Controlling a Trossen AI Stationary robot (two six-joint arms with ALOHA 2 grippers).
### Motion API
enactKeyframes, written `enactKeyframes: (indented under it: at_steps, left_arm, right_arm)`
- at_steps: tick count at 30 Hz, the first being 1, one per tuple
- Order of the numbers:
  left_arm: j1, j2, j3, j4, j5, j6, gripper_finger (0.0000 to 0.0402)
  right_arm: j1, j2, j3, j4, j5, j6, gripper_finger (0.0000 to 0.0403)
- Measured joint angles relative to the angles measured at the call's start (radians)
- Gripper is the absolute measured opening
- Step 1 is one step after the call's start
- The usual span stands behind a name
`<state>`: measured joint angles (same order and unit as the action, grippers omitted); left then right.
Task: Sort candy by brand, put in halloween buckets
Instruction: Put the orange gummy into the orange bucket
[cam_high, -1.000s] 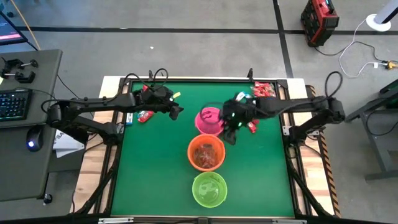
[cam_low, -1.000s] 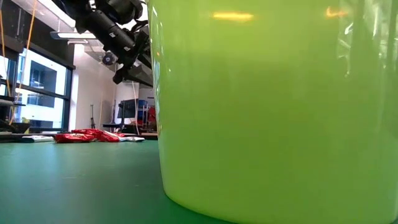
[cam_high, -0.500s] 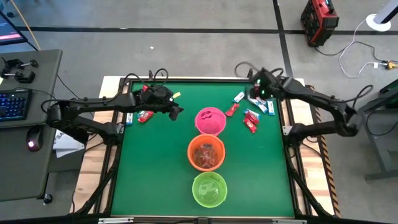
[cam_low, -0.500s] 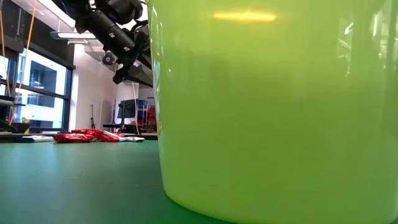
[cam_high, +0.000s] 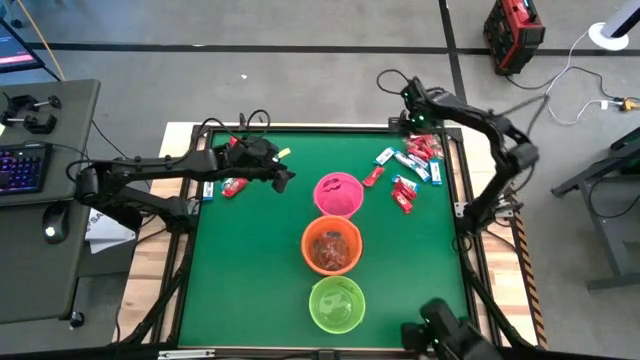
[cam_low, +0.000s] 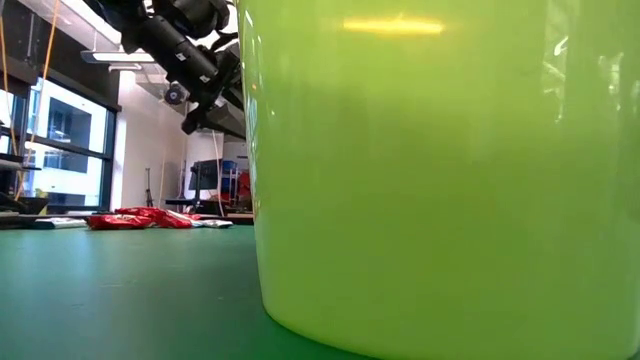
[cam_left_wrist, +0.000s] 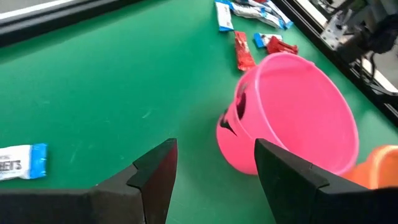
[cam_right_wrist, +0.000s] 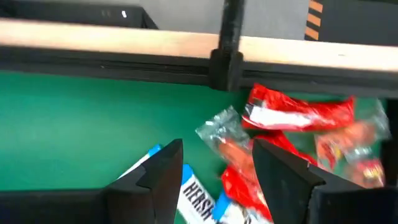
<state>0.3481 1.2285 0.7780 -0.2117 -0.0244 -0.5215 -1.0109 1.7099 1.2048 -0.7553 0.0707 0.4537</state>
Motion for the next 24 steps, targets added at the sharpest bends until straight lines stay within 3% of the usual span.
enactKeyframes:
  at_steps: [5,11,18,24]
  left_arm:
    - [0.000,0.000,0.000,0.000,-0.009,-0.005,0.0204]
    - [0.000,0.000,0.000,-0.001,-0.009,-0.025,0.0204]
    - [0.000,0.000,0.000,-0.001,-0.009,-0.061,0.0204]
    - [0.000,0.000,0.000,-0.001,-0.009,-0.073,0.0204]
  right_arm:
    - [0.011,0.125,0.119,-0.077,-0.036,-0.139,0.0185]
    - [0.026,0.221,0.205,-0.149,0.043,-0.207,0.0185]
    - [0.025,0.238,0.205,-0.189,0.122,-0.260,0.0185]
    - [0.033,0.238,0.205,-0.184,0.066,-0.279,0.0185]
